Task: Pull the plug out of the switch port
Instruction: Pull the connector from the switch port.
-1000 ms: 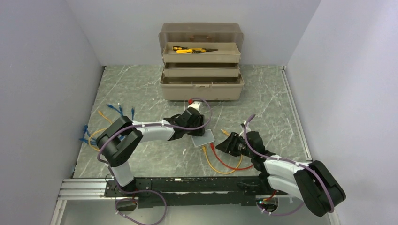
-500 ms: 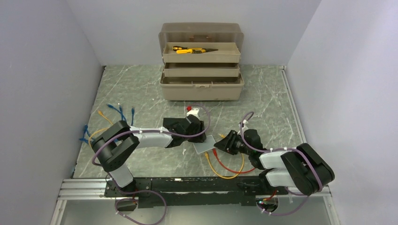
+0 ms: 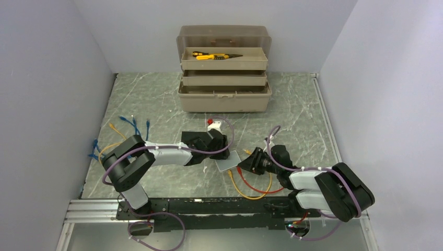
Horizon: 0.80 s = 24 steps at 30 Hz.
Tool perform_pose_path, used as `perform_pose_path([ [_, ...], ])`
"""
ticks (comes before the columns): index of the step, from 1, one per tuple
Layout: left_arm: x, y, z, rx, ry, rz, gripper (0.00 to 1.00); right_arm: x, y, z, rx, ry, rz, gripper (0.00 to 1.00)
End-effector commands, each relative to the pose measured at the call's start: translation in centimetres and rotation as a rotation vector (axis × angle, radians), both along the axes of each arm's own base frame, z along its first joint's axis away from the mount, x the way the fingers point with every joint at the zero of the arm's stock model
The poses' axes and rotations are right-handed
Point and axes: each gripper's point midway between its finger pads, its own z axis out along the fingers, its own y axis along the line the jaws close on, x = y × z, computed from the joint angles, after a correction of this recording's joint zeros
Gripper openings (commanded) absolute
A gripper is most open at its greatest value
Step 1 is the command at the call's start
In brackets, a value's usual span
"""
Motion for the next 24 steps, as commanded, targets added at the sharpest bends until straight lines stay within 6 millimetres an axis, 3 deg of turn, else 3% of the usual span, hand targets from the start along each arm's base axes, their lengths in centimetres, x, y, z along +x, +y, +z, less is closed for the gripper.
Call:
perform_pose_path([
  [1, -2.4, 2.0, -2.9, 0.114, 0.078, -0.023, 0.50, -2.4, -0.8, -2.7, -0.077, 0.088, 0.048, 0.41],
  [17, -3.4, 2.1, -3.1, 0.113, 0.081, -0.027, 0.50, -0.9, 0.1, -2.8, -0.014, 0.100, -0.013, 0.31],
  [24, -3.9, 1.7, -3.5, 0.112, 0.088, -0.040, 0.49, -0.6, 0.0, -2.9, -0.028, 0.095, -0.016, 0.20],
])
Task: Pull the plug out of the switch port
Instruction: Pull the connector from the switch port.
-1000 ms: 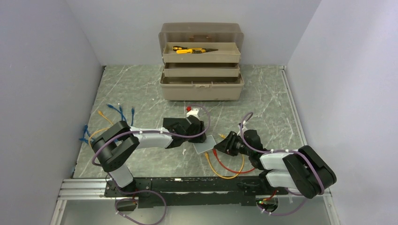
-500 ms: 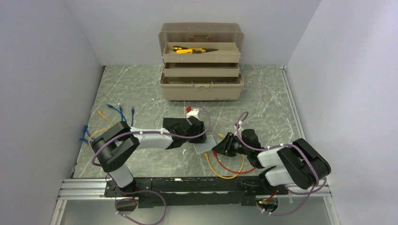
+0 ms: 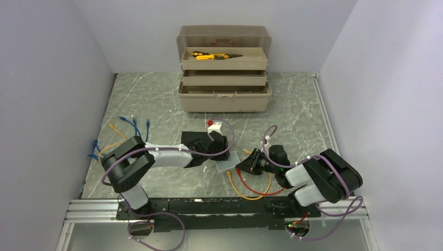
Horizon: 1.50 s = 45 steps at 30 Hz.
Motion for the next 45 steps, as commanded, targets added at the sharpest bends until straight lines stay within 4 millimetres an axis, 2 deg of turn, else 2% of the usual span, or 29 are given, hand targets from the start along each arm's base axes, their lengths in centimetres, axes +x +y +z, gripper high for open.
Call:
perform_pose_path([
  [1, -3.6, 1.8, -3.5, 0.111, 0.109, -0.055, 0.49, -0.2, -1.3, -2.4, -0.093, 0.043, -0.046, 0.19],
  [4, -3.7, 1.7, -3.6, 0.110, 0.112, -0.058, 0.49, -0.4, -1.2, -2.6, -0.092, 0.046, -0.034, 0.19],
  [10, -3.7, 1.8, -3.7, 0.115, 0.112, -0.057, 0.50, -0.9, -1.1, -2.6, -0.099, 0.039, 0.004, 0.34],
  [17, -3.8, 1.9, -4.0, 0.120, 0.117, -0.052, 0.50, -1.9, -1.6, -3.4, -0.167, 0.023, 0.078, 0.35],
  [31, -3.8, 1.8, -4.2, 0.119, 0.126, -0.046, 0.50, -2.3, -2.1, -3.8, -0.206, 0.018, 0.096, 0.23],
  [34, -3.8, 1.8, -4.2, 0.116, 0.127, -0.045, 0.50, -2.2, -2.2, -3.9, -0.208, 0.021, 0.087, 0.17],
  [39, -3.7, 1.7, -4.0, 0.111, 0.123, -0.046, 0.50, -2.5, -2.1, -4.3, -0.206, 0.042, 0.091, 0.00],
  [41, -3.7, 1.7, -3.9, 0.109, 0.121, -0.047, 0.50, -2.6, -2.2, -4.4, -0.209, 0.049, 0.090, 0.00],
  [43, -3.5, 1.8, -3.5, 0.099, 0.107, -0.039, 0.54, -2.6, -2.3, -4.5, -0.211, 0.051, 0.084, 0.00],
  [45, -3.2, 1.8, -2.4, 0.073, 0.075, -0.028, 0.64, -2.6, -2.4, -4.6, -0.217, 0.057, 0.077, 0.00],
])
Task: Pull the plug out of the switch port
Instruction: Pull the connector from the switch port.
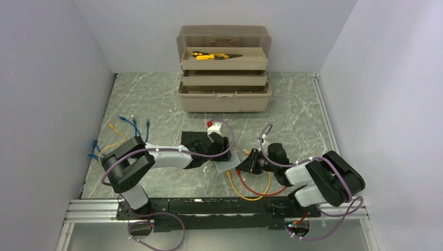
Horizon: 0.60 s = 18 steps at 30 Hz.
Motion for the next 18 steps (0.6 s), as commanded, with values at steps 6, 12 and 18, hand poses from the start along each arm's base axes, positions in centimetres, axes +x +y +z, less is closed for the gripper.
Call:
perform_pose_path([
  [6, -1.9, 1.6, 2.8, 0.019, -0.052, -0.041, 0.82, -2.1, -2.6, -4.6, -0.168, 0.147, -0.063, 0.00],
  [12, -3.4, 0.7, 4.5, 0.119, -0.103, -0.138, 0.82, -2.0, -2.1, -4.1, -0.138, 0.148, -0.053, 0.00],
  [18, -5.4, 0.1, 2.5, 0.371, -0.112, -0.253, 0.84, -1.8, -2.1, -3.6, -0.131, 0.137, -0.059, 0.00],
])
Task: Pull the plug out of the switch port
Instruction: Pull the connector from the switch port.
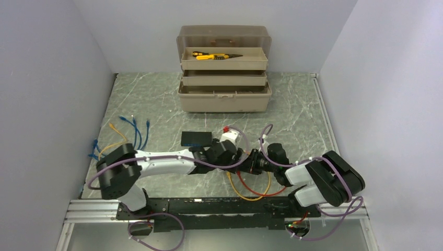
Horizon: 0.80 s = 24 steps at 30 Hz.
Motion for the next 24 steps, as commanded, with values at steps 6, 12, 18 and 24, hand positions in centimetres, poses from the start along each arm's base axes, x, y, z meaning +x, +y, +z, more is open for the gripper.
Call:
perform_pose_path([
  [6, -0.4, 1.2, -3.0, 0.360, -0.052, -0.053, 0.85, -1.8, -2.3, -3.2, -0.139, 0.104, -0.047, 0.00],
  [12, 0.3, 1.9, -3.3, 0.424, -0.080, -0.030, 0.85, -2.0, -2.3, -3.1, -0.137, 0.102, -0.043, 0.00],
  [18, 0.5, 2.1, -4.9, 0.481, -0.073, -0.024, 0.85, -2.3, -2.2, -3.1, -0.124, 0.109, -0.030, 0.00],
  [24, 0.7, 2.3, -5.9, 0.466, -0.058, 0.003, 0.85, -3.1, -2.0, -2.8, -0.110, 0.109, 0.012, 0.00],
])
